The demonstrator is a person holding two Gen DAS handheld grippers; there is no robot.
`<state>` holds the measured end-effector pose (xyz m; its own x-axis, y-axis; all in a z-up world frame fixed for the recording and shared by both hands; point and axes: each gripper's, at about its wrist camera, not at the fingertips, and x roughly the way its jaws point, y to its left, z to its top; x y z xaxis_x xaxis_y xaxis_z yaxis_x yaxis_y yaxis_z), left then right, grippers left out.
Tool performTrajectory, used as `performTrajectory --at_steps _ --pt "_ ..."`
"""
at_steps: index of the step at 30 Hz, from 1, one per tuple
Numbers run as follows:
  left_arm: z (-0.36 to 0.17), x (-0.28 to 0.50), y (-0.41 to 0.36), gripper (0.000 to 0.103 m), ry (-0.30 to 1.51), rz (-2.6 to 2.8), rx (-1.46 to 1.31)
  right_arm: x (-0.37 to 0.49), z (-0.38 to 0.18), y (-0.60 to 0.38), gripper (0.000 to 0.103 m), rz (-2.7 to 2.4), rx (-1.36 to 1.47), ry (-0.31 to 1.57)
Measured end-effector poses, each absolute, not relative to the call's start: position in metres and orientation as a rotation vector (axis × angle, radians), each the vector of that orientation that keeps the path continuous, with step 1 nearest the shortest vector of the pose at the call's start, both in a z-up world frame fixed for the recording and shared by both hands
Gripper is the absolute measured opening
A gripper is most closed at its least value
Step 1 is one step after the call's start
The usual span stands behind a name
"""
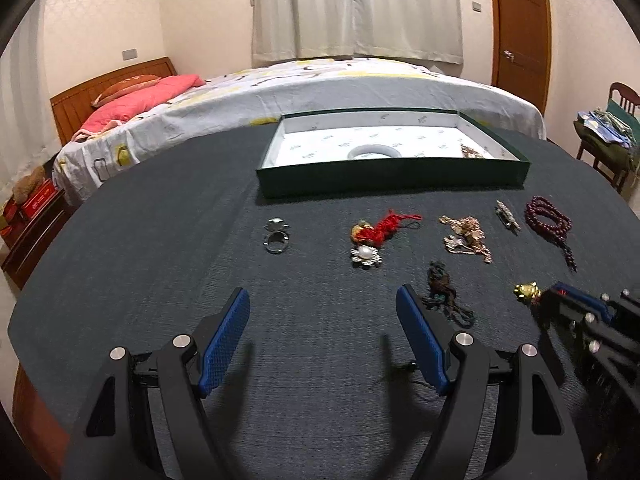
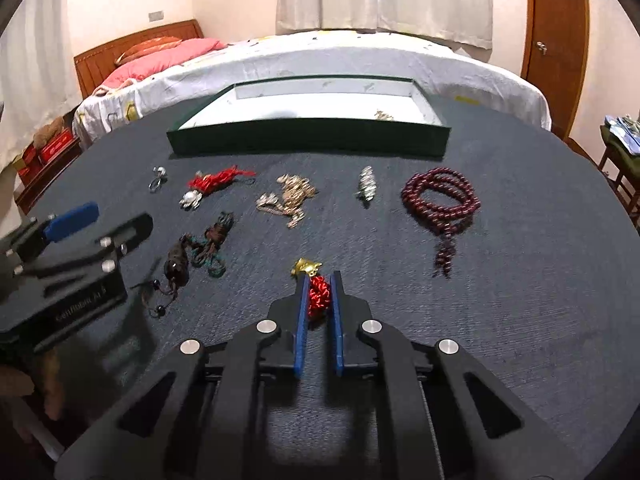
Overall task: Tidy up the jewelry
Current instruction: 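Grasp the red tassel charm with the right tool while the left grasps the black pendant, then carry the red charm and black pendant into the box and release both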
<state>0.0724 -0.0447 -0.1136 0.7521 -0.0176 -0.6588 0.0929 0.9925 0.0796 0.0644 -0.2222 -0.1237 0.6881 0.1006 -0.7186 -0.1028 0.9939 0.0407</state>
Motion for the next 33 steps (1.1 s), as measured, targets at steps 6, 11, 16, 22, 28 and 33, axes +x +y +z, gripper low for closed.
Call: performTrajectory --at_steps 6,11,16,22,28,33 --pt "-0.117 0.074 -0.057 0.073 0.745 -0.108 0.108 0.064 -0.119 -0.239 0.011 0.093 0.033 0.794" --pt "-0.122 0.073 -0.067 0.073 0.765 -0.12 0.155 0.064 -0.117 -0.247 0.011 0.089 0.058 0.786" --pt "-0.121 0.072 -0.061 0.072 0.772 -0.097 0.157 0.063 -0.117 -0.247 0.011 0.095 0.07 0.784" --pt "-0.123 0.071 -0.058 0.056 0.787 -0.137 0.129 0.062 -0.117 -0.247 0.011 0.102 0.071 0.78" --pt "-0.127 0.069 -0.066 0.045 0.791 -0.174 0.17 0.062 -0.117 -0.246 0.011 0.102 0.072 0.78" --pt "-0.131 0.07 -0.064 0.029 0.81 -0.228 0.132 0.061 -0.117 -0.246 0.011 0.101 0.074 0.78"
